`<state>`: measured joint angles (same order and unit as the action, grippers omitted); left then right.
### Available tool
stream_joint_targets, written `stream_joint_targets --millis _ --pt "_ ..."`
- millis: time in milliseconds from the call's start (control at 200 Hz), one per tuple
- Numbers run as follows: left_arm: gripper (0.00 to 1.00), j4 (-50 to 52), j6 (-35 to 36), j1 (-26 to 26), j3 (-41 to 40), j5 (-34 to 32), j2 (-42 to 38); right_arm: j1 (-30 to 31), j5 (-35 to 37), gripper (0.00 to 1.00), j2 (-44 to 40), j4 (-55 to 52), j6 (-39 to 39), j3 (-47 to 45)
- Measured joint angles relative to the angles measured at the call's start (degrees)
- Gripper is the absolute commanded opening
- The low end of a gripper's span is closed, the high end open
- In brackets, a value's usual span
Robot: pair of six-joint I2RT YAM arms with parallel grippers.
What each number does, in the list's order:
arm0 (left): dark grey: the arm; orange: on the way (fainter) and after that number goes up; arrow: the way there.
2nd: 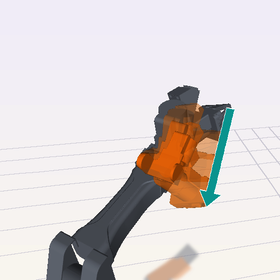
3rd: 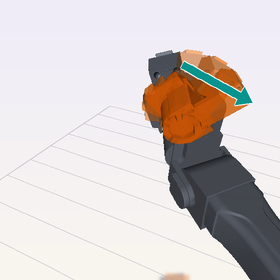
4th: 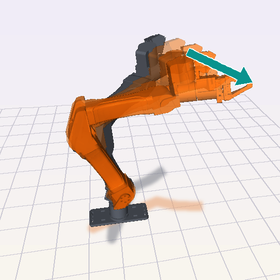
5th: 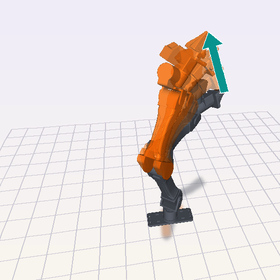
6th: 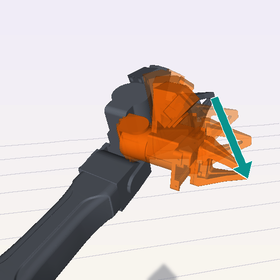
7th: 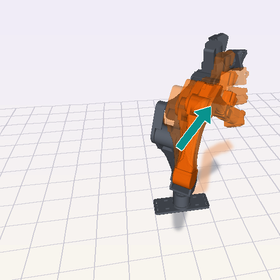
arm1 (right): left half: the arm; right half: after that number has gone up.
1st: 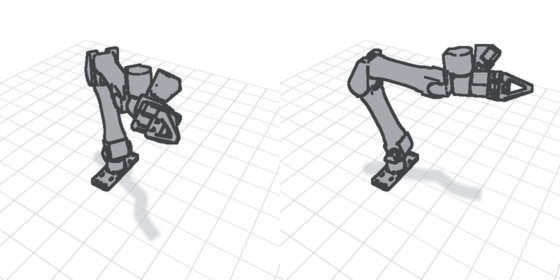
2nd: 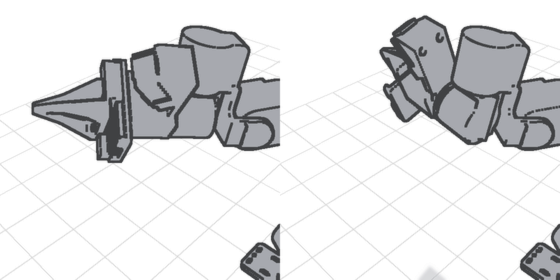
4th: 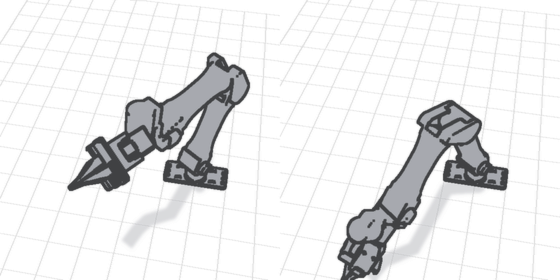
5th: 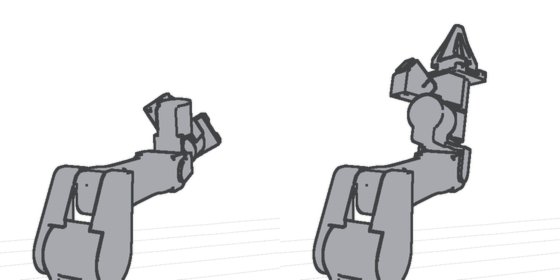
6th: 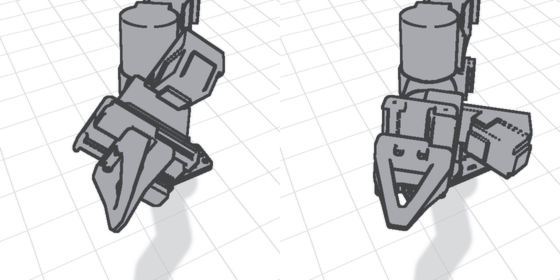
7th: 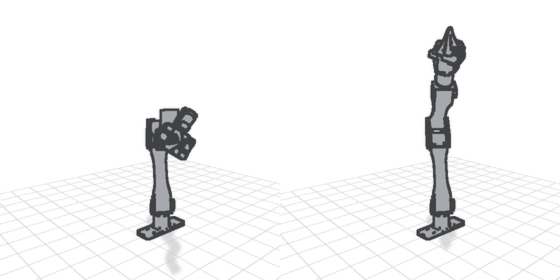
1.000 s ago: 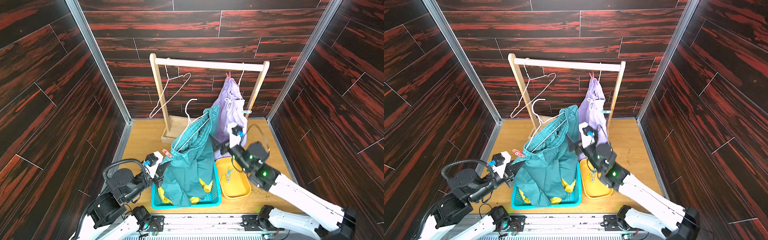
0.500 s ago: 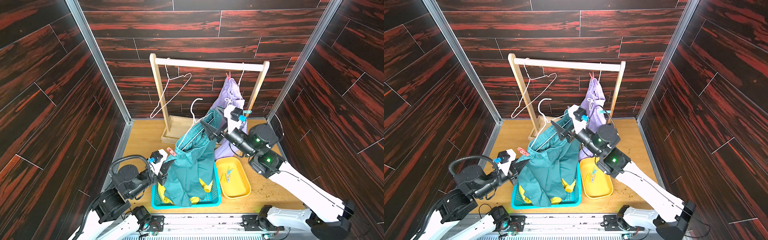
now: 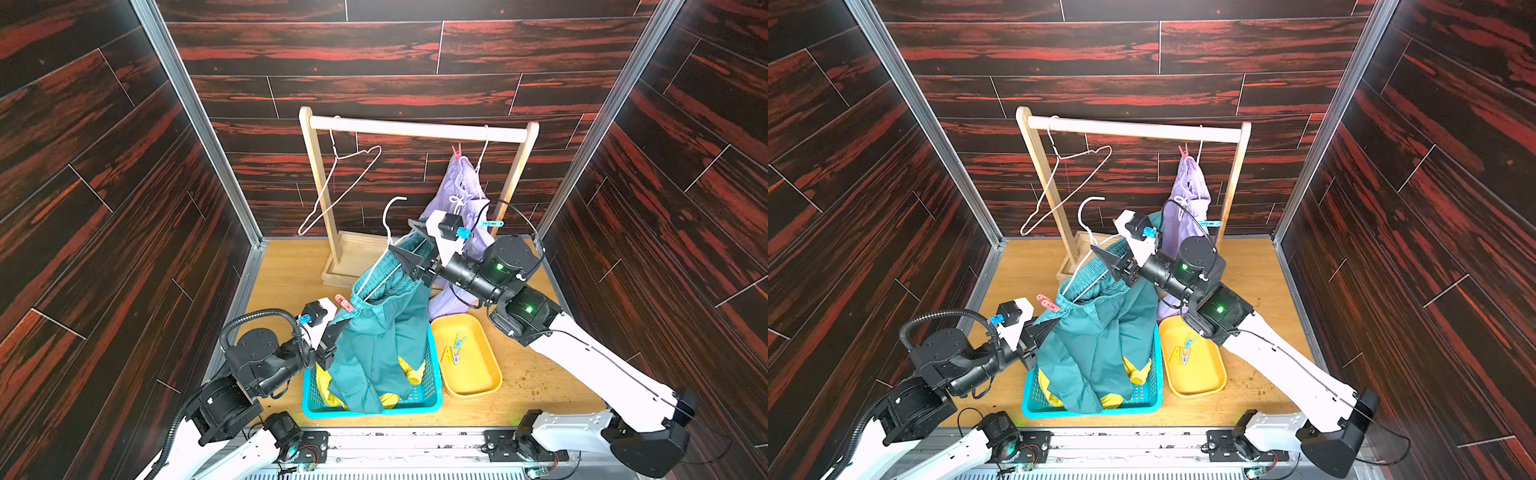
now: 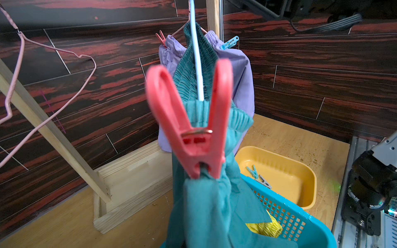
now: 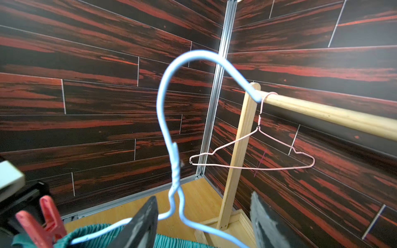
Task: Remove the clothespins securing shorts to the hanger
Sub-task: Remove the clothespin from the hanger.
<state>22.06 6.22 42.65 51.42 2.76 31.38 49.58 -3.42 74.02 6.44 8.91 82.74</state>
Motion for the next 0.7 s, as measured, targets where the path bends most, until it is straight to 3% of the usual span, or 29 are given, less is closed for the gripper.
stream_joint_targets --millis 256,486,696 --pt "0.0 -0.7 0.0 0.0 0.0 0.0 0.9 0.5 -2.4 0.61 1.8 -0.5 -0.1 3.0" --pt "0.0 -0.7 0.0 0.0 0.0 0.3 1.0 1.2 -3.3 0.5 3.9 -1.6 -0.6 5.9" --pt "0.0 -0.7 0.0 0.0 0.0 0.5 1.1 1.3 -3.2 0.49 5.2 -2.8 -1.1 6.1"
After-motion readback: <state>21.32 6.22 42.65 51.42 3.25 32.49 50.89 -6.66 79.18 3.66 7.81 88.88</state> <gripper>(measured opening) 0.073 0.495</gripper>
